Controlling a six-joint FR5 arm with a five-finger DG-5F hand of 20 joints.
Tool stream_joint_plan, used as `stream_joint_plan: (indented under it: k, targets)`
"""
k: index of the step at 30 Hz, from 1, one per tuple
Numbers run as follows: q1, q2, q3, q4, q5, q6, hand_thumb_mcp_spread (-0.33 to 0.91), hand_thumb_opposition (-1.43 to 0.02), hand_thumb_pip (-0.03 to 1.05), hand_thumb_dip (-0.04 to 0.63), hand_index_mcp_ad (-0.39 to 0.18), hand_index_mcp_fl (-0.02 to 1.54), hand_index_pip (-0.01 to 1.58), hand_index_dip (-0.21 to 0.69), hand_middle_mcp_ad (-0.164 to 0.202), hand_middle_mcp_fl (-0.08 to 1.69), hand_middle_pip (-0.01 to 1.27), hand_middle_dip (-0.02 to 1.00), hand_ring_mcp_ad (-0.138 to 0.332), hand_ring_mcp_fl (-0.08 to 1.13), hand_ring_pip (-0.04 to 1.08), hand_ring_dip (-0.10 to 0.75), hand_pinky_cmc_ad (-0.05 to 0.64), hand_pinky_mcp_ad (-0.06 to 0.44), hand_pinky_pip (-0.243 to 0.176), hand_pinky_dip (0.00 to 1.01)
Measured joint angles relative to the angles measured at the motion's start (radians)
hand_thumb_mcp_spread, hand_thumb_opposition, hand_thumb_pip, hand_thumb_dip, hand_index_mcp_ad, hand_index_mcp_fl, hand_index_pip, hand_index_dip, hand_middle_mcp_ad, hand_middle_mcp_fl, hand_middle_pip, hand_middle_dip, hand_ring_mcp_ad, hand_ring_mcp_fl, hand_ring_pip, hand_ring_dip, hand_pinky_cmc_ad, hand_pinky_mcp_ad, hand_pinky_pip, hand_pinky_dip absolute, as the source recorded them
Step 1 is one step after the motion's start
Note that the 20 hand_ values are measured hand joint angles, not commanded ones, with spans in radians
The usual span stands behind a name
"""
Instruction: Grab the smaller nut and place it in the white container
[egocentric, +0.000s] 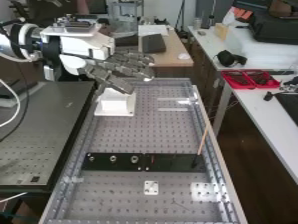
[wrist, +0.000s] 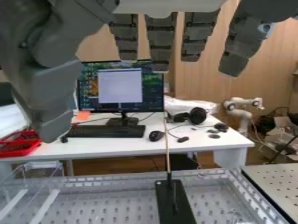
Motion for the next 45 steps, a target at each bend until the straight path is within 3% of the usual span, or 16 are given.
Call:
stream_joint_plan:
  k: [5, 11, 22, 25, 34, 45]
  targets:
    - [-0.023, 0.006, -0.044, 0.036, -0.017, -0.015, 0.25, -0.76, 0.65, 0.11, -0.072, 0.05, 0.13, 0.253, 0.082, 0.08, 0.12, 0.22, 0.126, 0.0, 0.1, 0.093, 0.374, 0.314, -0.061, 0.22]
    - [-0.046, 0.011, -0.091, 0.076, -0.024, -0.023, 0.25, -0.77, 0.72, 0.126, -0.075, 0.05, 0.32, 0.223, 0.082, 0.08, 0.12, 0.22, 0.126, 0.0, 0.1, 0.093, 0.374, 0.314, -0.061, 0.22]
    - [-0.012, 0.011, -0.172, 0.149, 0.095, -0.013, 0.28, -0.79, 0.72, 0.162, -0.087, 0.02, 0.72, 0.169, 0.082, 0.08, 0.12, 0.22, 0.126, 0.0, 0.1, 0.093, 0.374, 0.314, -0.061, 0.21]
    - [-0.013, -0.002, -0.189, 0.167, 0.096, -0.016, 0.28, -0.79, 0.76, 0.175, -0.098, 0.02, 0.84, 0.173, 0.079, 0.08, 0.12, 0.22, 0.126, 0.0, 0.1, 0.093, 0.374, 0.314, -0.061, 0.2]
    - [-0.083, -0.028, -0.233, 0.229, -0.001, -0.027, 0.3, -0.8, 0.77, 0.176, -0.096, 0.0, 1.24, 0.166, 0.08, 0.08, 0.12, 0.22, 0.126, 0.0, 0.09, 0.093, 0.374, 0.314, -0.061, 0.19]
    - [-0.184, -0.068, -0.275, 0.336, -0.162, -0.078, 0.32, -0.81, 0.77, 0.19, -0.106, -0.01, 1.38, 0.236, 0.077, 0.07, 0.12, 0.22, 0.124, 0.0, 0.09, 0.093, 0.374, 0.314, -0.061, 0.18]
